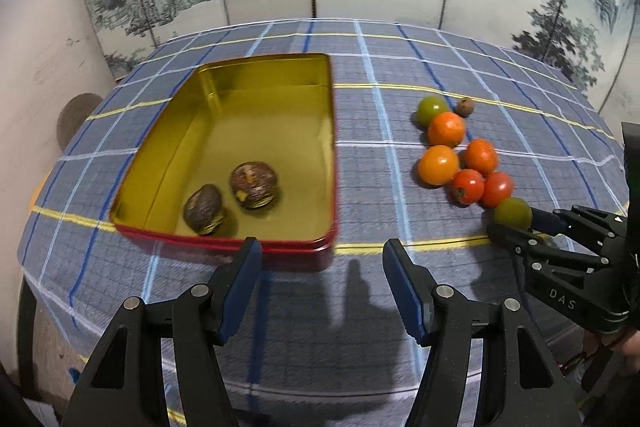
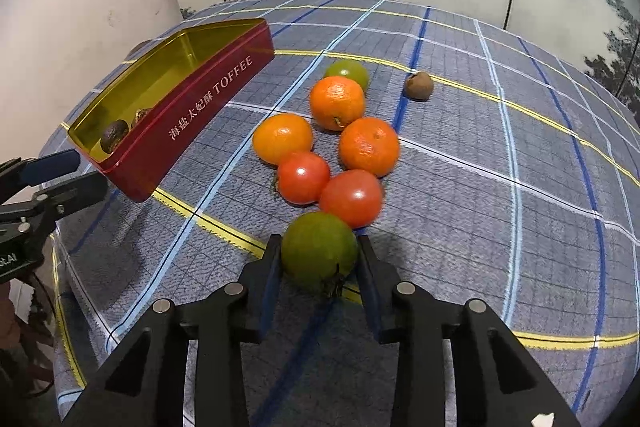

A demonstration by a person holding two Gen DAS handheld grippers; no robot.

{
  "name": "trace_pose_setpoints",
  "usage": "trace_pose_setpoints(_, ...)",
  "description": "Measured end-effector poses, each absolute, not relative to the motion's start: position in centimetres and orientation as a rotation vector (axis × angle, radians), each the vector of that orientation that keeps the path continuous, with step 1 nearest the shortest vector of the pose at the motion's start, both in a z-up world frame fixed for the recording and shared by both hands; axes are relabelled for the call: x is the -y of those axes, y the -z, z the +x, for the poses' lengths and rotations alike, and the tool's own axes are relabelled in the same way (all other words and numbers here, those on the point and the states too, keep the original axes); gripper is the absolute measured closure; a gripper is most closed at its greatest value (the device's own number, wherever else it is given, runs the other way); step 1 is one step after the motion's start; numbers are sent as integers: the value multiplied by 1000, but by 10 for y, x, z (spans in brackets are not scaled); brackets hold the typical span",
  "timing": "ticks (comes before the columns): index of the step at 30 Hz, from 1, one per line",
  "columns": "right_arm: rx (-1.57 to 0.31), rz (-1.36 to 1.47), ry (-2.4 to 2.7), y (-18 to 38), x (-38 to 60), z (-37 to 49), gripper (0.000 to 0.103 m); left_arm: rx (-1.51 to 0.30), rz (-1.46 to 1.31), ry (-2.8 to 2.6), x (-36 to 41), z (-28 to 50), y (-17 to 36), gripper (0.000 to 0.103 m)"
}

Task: Organize fruits
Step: 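Grasp the green tomato with the right gripper, then move the left gripper toward an orange tangerine while the right gripper holds the green tomato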

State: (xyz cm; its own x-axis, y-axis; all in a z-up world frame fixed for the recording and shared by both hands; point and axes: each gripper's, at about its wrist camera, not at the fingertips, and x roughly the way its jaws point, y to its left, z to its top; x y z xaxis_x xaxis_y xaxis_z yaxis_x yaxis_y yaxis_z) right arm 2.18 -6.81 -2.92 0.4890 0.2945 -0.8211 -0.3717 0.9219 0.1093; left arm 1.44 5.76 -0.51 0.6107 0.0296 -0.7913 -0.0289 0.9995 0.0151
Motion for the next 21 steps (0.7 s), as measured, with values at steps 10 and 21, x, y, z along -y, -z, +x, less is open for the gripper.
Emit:
trace_pose_setpoints(10, -942, -45, -280, 22, 114, 34, 71, -865, 53, 25, -28, 26, -4, 37)
trace_pose_setpoints(21, -898, -13, -172, 25, 157, 70, 71, -883, 28, 65, -14, 52, 3, 37)
